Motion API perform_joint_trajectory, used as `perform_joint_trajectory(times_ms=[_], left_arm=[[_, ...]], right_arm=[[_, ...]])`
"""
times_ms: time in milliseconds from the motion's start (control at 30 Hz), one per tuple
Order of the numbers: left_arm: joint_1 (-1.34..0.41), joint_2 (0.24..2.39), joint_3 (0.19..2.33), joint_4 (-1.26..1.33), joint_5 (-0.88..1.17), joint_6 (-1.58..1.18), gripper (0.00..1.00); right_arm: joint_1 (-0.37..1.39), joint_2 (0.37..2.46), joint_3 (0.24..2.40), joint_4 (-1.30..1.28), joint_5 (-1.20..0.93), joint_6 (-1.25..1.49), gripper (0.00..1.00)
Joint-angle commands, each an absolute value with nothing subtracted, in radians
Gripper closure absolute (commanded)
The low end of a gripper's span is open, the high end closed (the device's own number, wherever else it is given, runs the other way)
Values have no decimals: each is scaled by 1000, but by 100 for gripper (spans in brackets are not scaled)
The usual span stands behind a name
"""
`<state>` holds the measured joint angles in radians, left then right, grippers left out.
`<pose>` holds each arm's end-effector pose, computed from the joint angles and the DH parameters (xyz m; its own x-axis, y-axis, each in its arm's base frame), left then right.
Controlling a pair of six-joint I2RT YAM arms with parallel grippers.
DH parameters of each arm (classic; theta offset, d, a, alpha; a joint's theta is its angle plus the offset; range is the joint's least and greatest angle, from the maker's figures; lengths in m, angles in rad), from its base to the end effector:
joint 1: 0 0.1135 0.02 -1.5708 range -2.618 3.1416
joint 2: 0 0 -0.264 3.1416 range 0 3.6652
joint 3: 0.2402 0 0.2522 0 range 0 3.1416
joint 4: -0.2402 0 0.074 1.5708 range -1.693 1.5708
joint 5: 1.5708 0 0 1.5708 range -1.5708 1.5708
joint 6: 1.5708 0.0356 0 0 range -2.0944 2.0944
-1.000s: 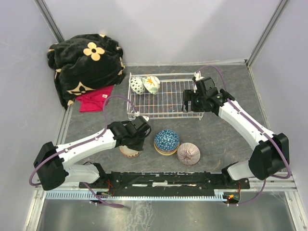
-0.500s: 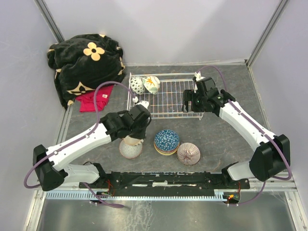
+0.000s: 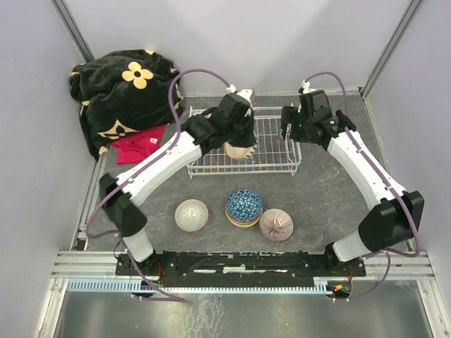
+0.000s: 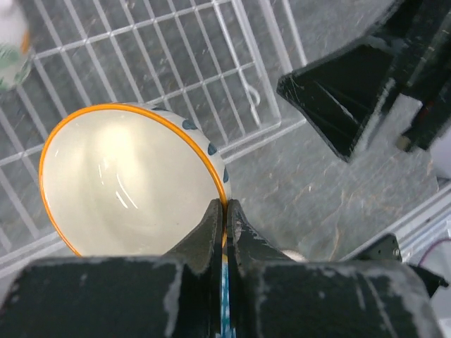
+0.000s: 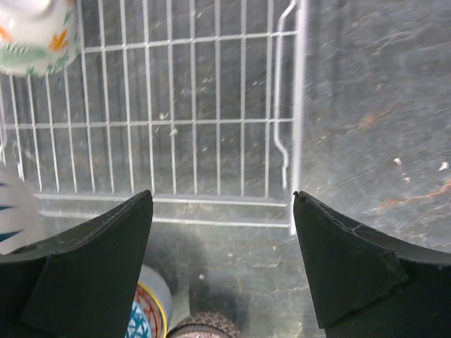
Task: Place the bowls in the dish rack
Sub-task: Move the dish rack to the center of the board.
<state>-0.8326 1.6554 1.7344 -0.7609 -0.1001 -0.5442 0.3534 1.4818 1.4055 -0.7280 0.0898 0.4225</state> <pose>0.2494 -0.2689 0.3867 -0.7169 0.0225 -0.6968 0.3654 0.8633 -0.3481 0.3025 0.1082 0.3388 -0.7338 0.1646 -0.6591 0.0160 0.9741 0.2255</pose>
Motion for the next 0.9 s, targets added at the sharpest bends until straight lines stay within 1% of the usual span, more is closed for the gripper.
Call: perform_joint_trajectory(times_ms=[0, 100, 167, 267, 367, 667, 867], left_arm=[[-814, 1821, 1924, -567, 8, -476, 97], [-806, 1920, 2008, -466, 26, -465, 97], [-788, 1967, 2028, -384, 38, -467, 97], [-733, 2010, 2003, -257, 71, -495, 97], [-670, 2038, 1960, -117, 156, -556, 97], [-597, 2131, 1965, 65, 279, -620, 97], [-580, 2148, 1905, 162, 318, -664, 97]], right_arm=[[276, 1528, 1502, -749, 117, 439, 12], [258, 1562, 1549, -741, 113, 451, 14], [255, 1588, 1569, -731, 112, 454, 16], [253, 1622, 1588, -710, 109, 461, 18], [253, 1657, 1604, -695, 106, 466, 19], [255, 1768, 1654, -658, 74, 478, 20], [271, 1848, 1699, -639, 63, 486, 21]])
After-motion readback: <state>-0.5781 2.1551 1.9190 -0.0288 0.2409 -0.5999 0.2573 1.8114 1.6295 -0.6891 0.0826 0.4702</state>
